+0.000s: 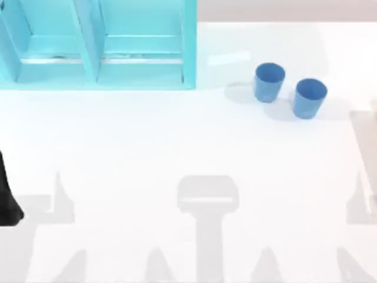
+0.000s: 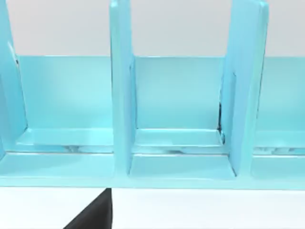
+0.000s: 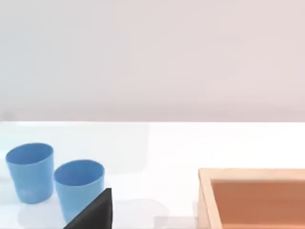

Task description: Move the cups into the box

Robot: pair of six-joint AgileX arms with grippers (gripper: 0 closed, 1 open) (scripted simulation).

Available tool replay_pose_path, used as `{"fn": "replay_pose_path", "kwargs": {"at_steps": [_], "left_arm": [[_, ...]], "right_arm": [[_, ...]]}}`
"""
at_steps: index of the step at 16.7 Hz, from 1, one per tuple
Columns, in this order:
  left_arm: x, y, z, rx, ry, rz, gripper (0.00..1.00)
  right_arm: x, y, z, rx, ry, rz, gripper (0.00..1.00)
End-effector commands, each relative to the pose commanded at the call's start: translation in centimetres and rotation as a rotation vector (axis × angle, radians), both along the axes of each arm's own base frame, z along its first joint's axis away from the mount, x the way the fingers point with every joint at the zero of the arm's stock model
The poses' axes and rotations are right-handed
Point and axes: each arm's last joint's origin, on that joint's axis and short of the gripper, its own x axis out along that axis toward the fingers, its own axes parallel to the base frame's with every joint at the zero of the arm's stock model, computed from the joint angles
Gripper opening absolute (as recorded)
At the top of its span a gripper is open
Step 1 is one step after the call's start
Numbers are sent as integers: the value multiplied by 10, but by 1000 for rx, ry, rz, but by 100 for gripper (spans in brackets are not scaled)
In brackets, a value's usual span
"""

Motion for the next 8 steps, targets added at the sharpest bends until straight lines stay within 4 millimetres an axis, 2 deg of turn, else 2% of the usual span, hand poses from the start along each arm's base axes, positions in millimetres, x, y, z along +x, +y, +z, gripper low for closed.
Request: {"fn": "replay_pose_path", "kwargs": {"at_steps": [4,8], "left_arm": [[0,0,0,0,0,0,100],[0,0,0,0,0,0,100]], "right_arm": [[0,0,6,2,17,-1,100],[4,0,41,14,125,-6,100]]}}
